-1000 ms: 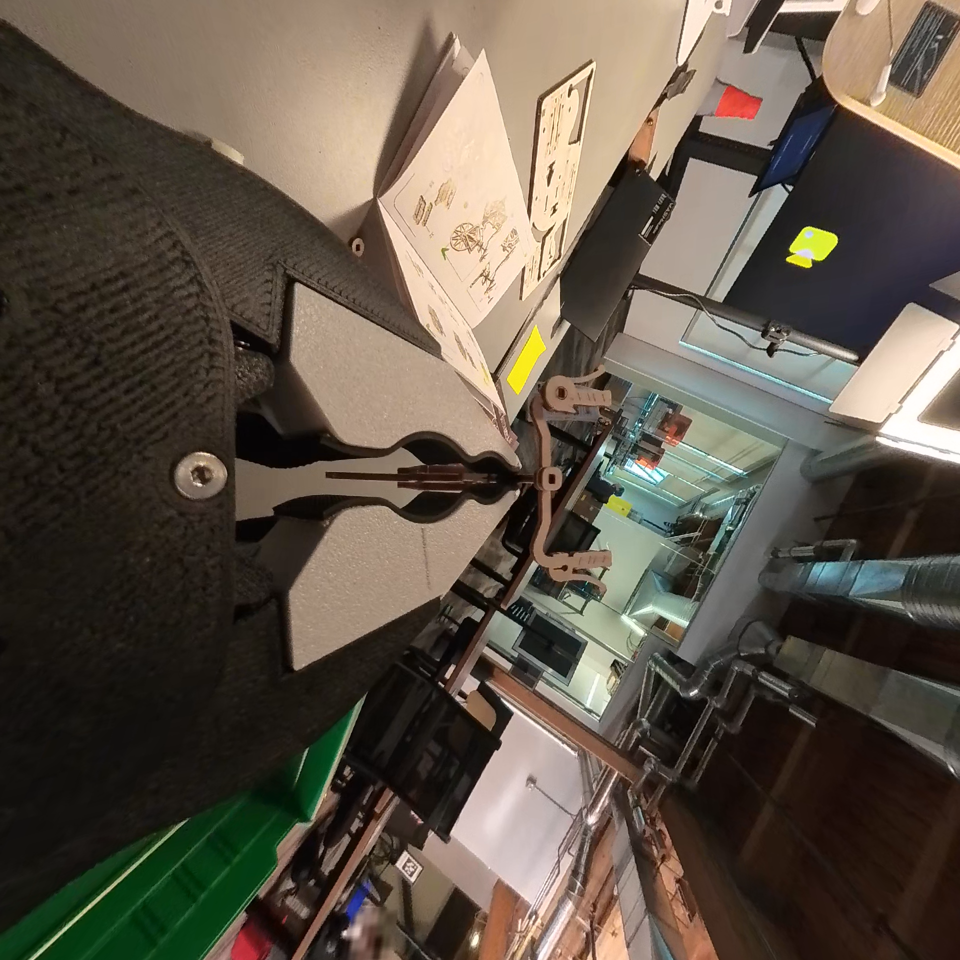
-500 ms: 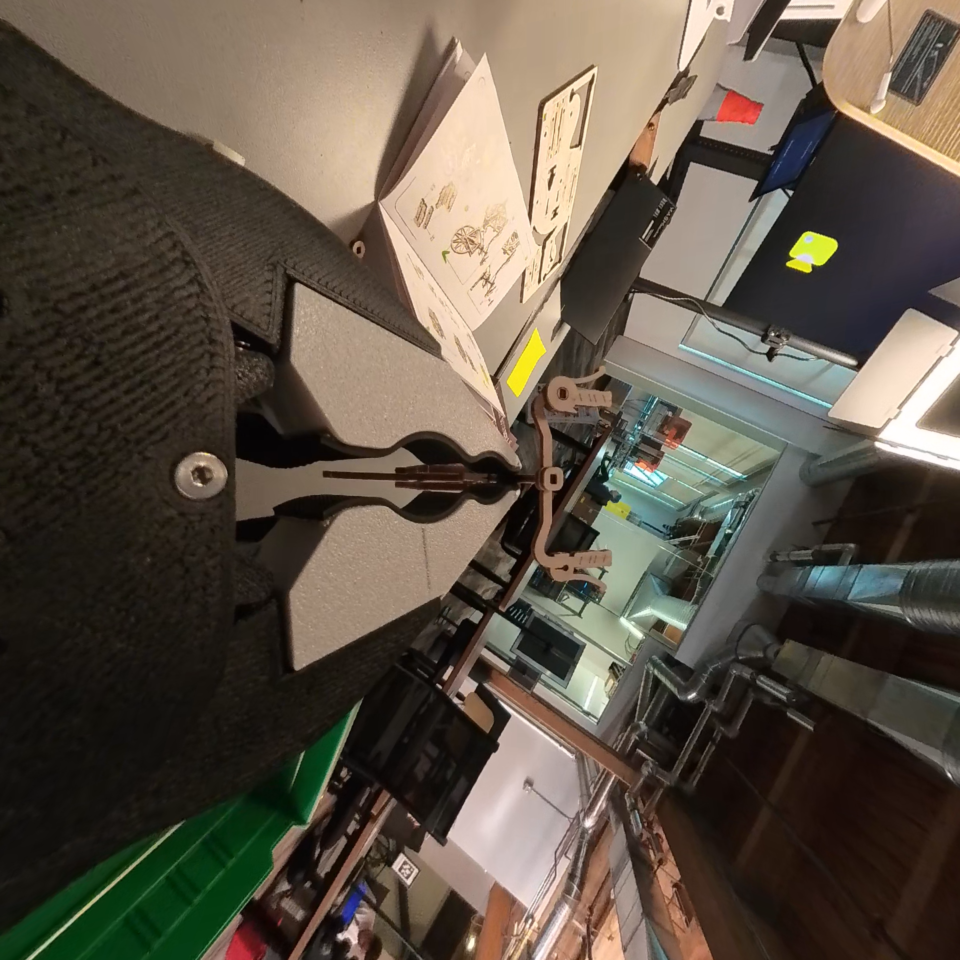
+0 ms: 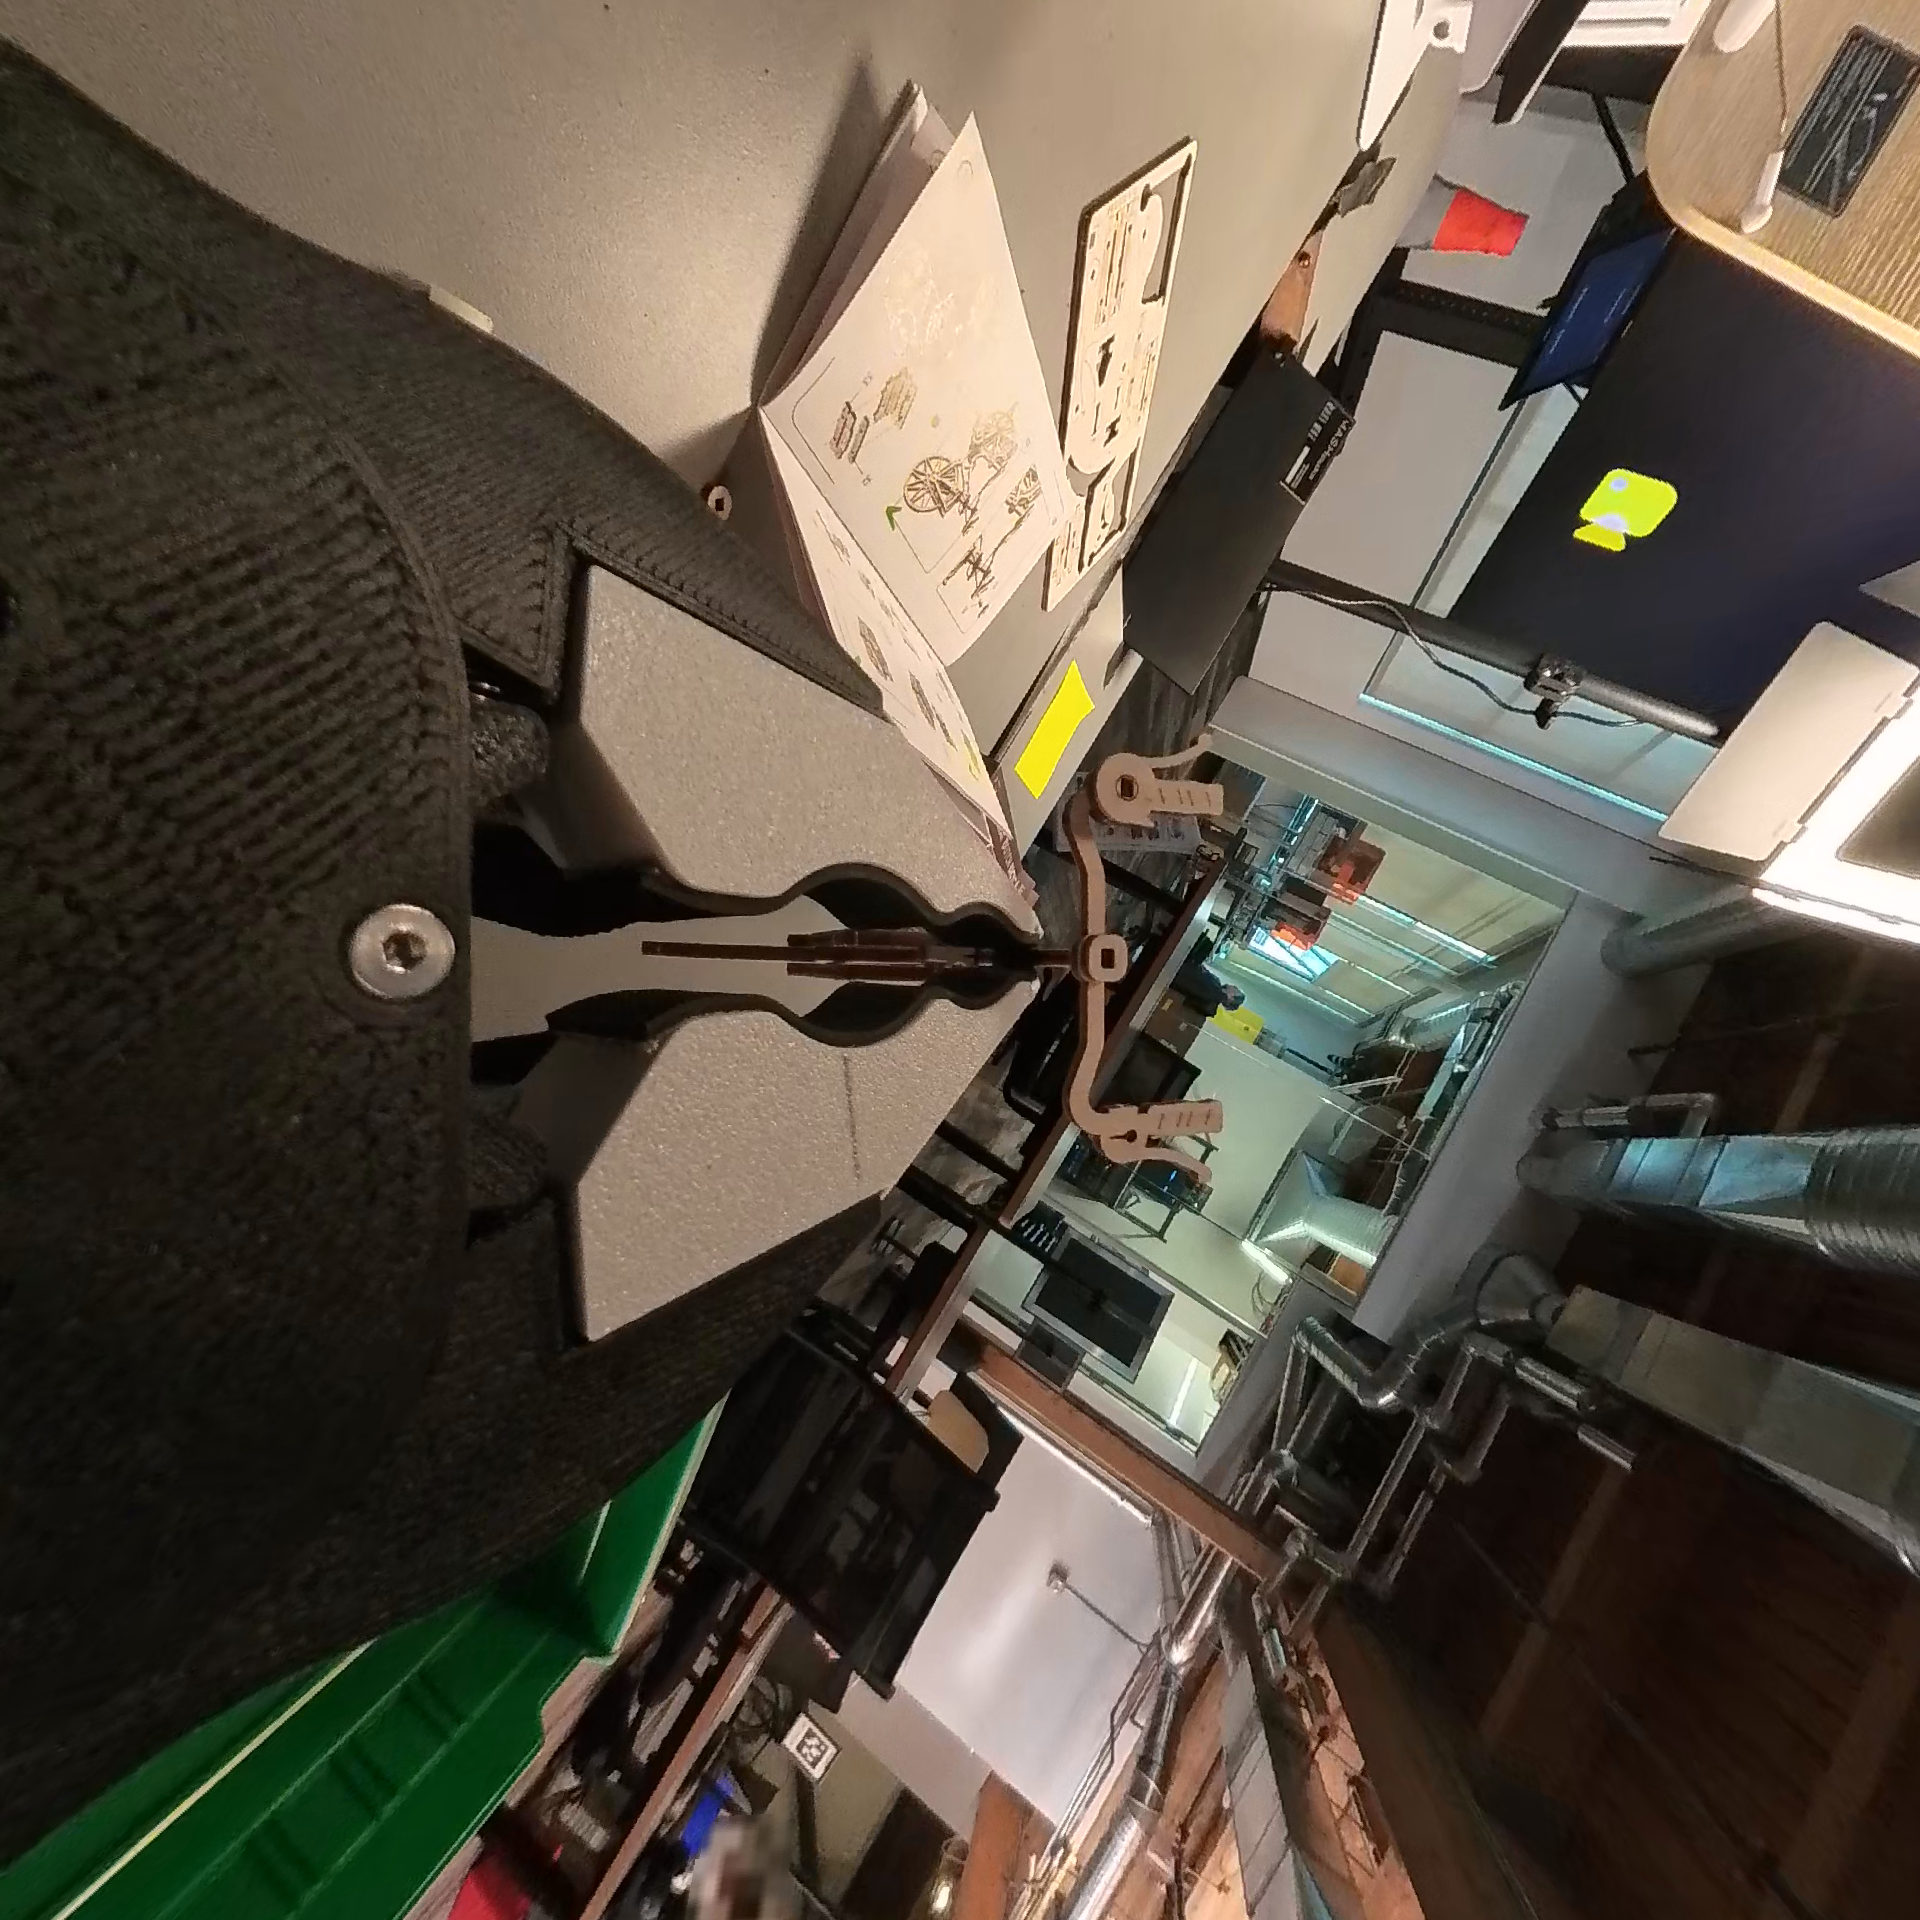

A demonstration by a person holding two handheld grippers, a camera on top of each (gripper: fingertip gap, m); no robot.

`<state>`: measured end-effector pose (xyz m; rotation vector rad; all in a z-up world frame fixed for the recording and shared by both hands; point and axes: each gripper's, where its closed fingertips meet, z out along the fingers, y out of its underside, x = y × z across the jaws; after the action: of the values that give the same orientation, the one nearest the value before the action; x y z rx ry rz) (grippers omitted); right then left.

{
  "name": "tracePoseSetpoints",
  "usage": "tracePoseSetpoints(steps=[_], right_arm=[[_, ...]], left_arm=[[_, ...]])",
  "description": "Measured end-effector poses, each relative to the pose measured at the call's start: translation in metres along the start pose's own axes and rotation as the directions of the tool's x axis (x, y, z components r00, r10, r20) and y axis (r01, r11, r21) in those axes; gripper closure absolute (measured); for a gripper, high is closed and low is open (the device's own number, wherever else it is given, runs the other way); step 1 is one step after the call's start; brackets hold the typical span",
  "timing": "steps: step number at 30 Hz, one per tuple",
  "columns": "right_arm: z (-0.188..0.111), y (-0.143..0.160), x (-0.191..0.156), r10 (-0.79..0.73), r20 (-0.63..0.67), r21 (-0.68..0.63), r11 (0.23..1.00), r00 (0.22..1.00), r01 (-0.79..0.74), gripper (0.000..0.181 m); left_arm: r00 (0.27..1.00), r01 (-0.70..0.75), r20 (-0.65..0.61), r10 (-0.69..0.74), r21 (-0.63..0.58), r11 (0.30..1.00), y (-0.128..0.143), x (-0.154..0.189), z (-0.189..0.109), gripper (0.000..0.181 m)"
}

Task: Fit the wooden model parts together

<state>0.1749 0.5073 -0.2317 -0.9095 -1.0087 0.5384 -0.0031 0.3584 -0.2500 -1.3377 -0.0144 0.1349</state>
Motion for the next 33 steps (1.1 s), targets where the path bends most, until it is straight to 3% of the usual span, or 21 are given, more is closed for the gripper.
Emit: tracePoseSetpoints(steps=[33], right_arm=[[0.0005, 0.0, -0.0027, 0.001, 0.016, 0.0, 1.0, 1.0, -0.001, 0.181]], left_arm=[[1.0, 0.003, 0.002, -0.003, 0.001, 1.0, 0.0, -0.0006, 0.0, 0.141]])
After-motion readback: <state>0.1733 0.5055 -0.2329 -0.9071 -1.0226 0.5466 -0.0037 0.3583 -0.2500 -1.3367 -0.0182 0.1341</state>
